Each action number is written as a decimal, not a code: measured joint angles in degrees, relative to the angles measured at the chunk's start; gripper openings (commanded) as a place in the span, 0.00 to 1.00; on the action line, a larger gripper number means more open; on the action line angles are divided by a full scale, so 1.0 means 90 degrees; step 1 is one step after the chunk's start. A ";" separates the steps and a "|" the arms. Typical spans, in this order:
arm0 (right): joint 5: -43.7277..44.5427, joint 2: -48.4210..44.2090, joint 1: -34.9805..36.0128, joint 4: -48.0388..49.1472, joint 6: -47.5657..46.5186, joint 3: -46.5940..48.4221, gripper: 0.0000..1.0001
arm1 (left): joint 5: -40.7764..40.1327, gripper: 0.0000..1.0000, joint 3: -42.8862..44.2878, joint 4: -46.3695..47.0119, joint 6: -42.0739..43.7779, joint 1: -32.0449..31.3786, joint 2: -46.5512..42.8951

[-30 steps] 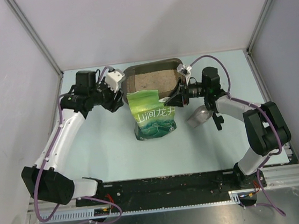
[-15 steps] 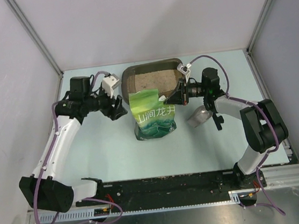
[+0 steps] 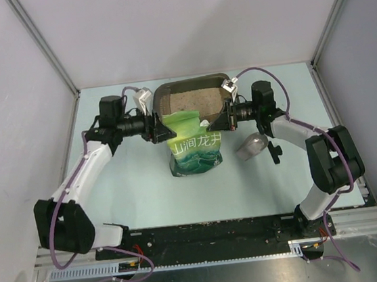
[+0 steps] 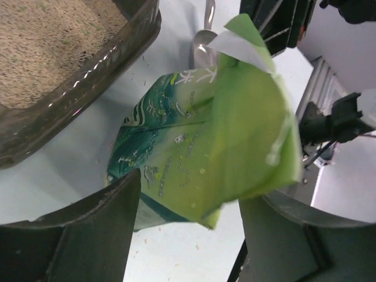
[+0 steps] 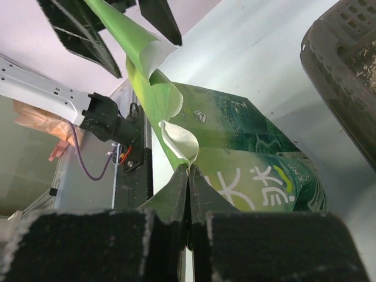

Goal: Fill the litter box with clean litter

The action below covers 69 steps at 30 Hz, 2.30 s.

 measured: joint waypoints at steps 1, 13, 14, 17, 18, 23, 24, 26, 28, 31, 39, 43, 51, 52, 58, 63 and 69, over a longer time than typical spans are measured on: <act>0.0012 -0.0012 -0.0012 -0.0061 -0.0027 0.0005 0.00 | 0.0049 0.66 -0.0053 0.0180 -0.0214 -0.0005 0.0092; -0.0066 -0.0153 -0.0107 -0.0624 -0.0005 0.0015 0.00 | 0.1095 0.12 -0.0126 0.1195 -0.1923 -0.0141 0.1073; -0.0104 -0.0153 -0.0119 -0.0597 0.0112 0.0015 0.00 | 0.1185 0.04 -0.0126 0.1219 -0.2001 -0.0160 0.1086; -0.0277 -0.0131 -0.0209 -0.0384 0.0692 0.0015 0.00 | 0.1430 0.00 -0.0124 0.1343 -0.2200 -0.0182 0.1112; -0.0369 -0.0097 -0.0255 -0.0223 0.0962 0.0012 0.00 | 0.1489 0.00 -0.0124 0.1389 -0.2242 -0.0182 0.1139; -0.0823 0.0206 -0.0474 0.0617 0.2654 0.0010 0.00 | 0.1693 0.00 0.0104 0.1460 -0.2431 -0.0182 0.1525; -0.0901 0.0296 -0.0517 0.0726 0.3077 0.0010 0.00 | 0.1749 0.00 0.0199 0.1474 -0.2489 -0.0182 0.1637; -0.0991 0.0403 -0.0561 0.0716 0.3514 0.0010 0.00 | 0.1795 0.00 0.0291 0.1474 -0.2550 -0.0185 0.1766; -0.1049 0.0435 -0.0588 0.0517 0.3789 0.0010 0.00 | 0.1851 0.00 0.0376 0.1455 -0.2628 -0.0187 0.1892; -0.1098 0.0435 -0.0614 0.0141 0.3927 0.0012 0.00 | 0.1960 0.00 0.0529 0.1384 -0.2722 -0.0189 0.2093; -0.1134 0.0435 -0.0678 -0.0794 0.4306 0.0027 0.00 | 0.2081 0.00 0.0639 0.1277 -0.2822 -0.0236 0.2280; -0.1180 0.0447 -0.0678 -0.1025 0.4554 0.0032 0.00 | 0.1996 0.40 0.0639 0.1277 -0.2827 -0.0231 0.2280; -0.1518 0.0622 -0.0680 -0.1200 0.4731 0.0034 0.00 | 0.0816 0.62 0.1348 0.0848 -0.2186 0.0466 0.2123; -0.1547 0.0634 -0.0678 -0.1234 0.4731 0.0034 0.00 | 0.0673 0.64 0.1496 0.0806 -0.1950 0.0510 0.2028; -0.1685 0.0748 -0.0678 -0.1256 0.4869 0.0051 0.00 | -0.0012 0.66 0.1722 0.0440 0.0080 -0.0053 0.0721; -0.1710 0.0767 -0.0678 -0.1258 0.4923 0.0058 0.00 | -0.0661 0.64 0.1545 -0.0138 0.2227 -0.1586 0.0318; -0.1712 0.0767 -0.0678 -0.1263 0.4923 0.0058 0.00 | -0.1440 0.57 0.1161 -0.0719 0.4136 -0.2436 0.0551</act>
